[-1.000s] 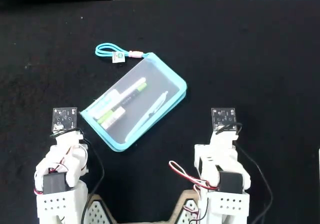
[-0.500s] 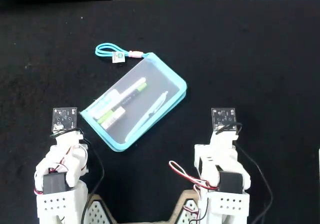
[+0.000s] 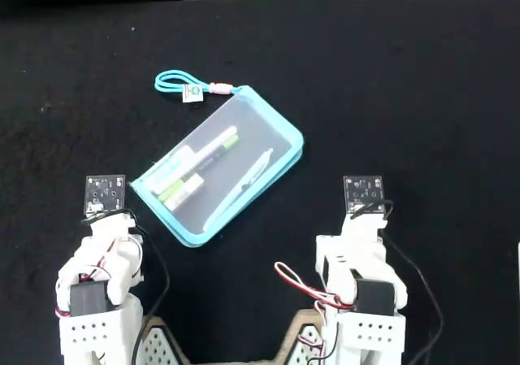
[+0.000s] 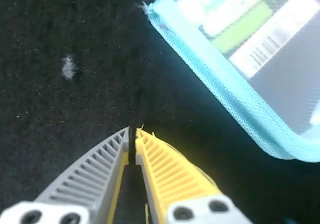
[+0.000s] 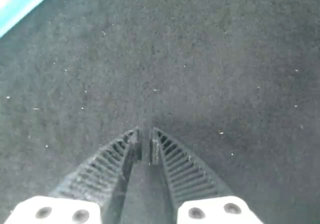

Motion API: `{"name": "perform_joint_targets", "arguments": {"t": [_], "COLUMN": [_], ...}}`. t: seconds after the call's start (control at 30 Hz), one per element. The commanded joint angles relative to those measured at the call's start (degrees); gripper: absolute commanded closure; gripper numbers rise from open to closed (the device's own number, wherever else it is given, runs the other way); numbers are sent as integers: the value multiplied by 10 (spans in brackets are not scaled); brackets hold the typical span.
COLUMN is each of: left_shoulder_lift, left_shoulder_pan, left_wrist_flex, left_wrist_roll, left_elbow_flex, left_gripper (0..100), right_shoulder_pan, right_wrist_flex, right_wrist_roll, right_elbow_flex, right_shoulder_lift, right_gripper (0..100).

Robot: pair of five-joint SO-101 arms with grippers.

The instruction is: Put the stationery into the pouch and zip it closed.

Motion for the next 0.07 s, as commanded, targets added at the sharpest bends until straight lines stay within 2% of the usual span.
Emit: {"name": "perform_joint_targets", "arguments": {"t": [0.0, 0.03], "left_shoulder_lift": [-4, -4], "left_shoulder_pan": [6, 6], "left_wrist_flex": [-1, -1], "left_wrist_roll": [0, 0], "left_elbow_flex": [12, 12], "left_gripper": [971, 971], "right_shoulder_pan": [5, 5], "right_wrist_flex": [4, 4], "right_wrist_roll": [-4, -4], "right_elbow_flex": [-5, -5], "right_shoulder_lift": [-54, -54], "right_gripper": [962, 962]}}
